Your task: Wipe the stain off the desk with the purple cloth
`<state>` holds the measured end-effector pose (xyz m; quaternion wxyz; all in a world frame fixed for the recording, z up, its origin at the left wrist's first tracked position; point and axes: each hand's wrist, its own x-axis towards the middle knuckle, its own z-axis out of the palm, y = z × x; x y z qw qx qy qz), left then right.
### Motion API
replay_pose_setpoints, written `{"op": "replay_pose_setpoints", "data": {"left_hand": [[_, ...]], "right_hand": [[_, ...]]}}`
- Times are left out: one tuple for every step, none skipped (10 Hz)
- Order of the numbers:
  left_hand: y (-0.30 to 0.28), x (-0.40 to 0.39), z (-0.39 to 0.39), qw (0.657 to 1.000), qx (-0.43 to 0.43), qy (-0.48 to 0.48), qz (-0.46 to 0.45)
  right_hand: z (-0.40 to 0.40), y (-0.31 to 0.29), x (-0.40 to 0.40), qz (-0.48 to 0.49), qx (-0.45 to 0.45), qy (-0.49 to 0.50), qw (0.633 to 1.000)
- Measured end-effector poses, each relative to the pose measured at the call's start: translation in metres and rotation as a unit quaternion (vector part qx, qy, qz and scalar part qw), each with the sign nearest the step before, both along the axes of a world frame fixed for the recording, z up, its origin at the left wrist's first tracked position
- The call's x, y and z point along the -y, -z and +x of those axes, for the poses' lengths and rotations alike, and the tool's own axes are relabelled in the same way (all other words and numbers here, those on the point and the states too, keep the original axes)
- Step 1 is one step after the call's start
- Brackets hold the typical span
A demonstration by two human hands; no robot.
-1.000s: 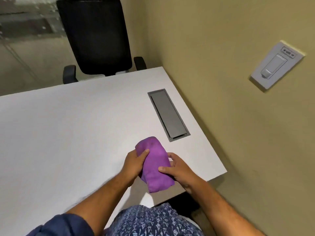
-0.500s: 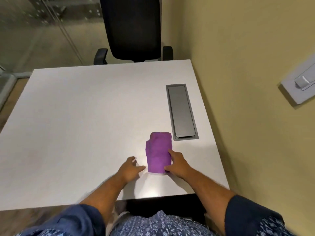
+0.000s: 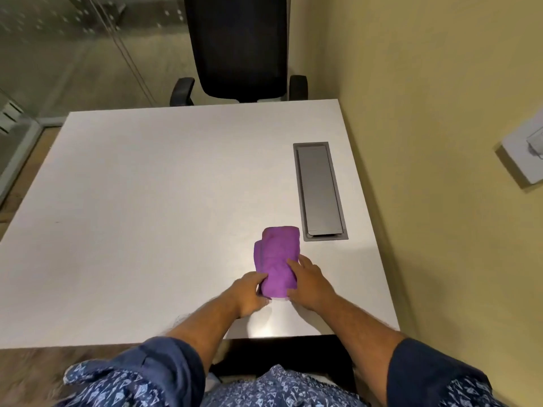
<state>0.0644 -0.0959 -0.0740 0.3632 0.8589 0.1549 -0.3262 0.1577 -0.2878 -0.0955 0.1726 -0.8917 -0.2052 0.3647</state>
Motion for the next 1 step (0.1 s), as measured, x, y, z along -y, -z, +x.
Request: {"op": "replay_pose_setpoints", "data": {"left_hand": [[-0.0219,-0.0187,0.0098,0.992,0.116,-0.014,0.044]], "right_hand": [[0.0035,-0.0218,-0.0120,0.033,0.062,0.037,0.997]]}}
